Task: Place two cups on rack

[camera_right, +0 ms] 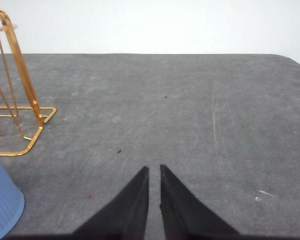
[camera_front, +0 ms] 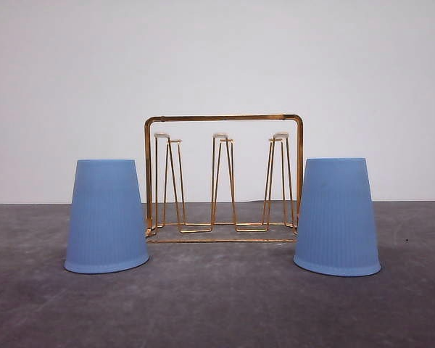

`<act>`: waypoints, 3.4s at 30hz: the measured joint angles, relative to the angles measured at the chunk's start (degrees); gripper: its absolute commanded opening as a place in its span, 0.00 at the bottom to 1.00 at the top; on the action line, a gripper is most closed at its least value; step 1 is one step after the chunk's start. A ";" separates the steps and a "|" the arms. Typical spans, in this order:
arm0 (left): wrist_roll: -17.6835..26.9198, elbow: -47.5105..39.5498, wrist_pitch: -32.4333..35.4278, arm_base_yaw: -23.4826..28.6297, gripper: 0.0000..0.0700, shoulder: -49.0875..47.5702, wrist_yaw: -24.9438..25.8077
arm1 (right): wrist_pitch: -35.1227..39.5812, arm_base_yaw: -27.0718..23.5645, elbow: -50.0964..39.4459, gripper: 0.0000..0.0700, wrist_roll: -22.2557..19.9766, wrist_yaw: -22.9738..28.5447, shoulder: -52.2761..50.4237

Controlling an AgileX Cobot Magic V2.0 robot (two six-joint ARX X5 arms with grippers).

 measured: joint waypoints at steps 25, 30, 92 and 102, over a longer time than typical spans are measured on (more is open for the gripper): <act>-24.95 26.09 -20.02 0.00 0.00 8.52 1.03 | -19.16 0.00 28.43 0.00 10.60 -4.91 7.63; -19.67 34.97 -34.42 0.00 0.00 16.49 6.35 | -30.53 0.00 37.55 0.00 9.18 -7.87 14.96; 13.86 38.18 8.65 -23.32 0.81 73.86 13.31 | -30.64 14.32 38.82 0.70 -9.68 -19.02 27.30; 13.86 38.18 9.66 -23.75 0.70 81.40 12.71 | -30.64 14.32 38.82 0.70 -9.67 -19.02 27.30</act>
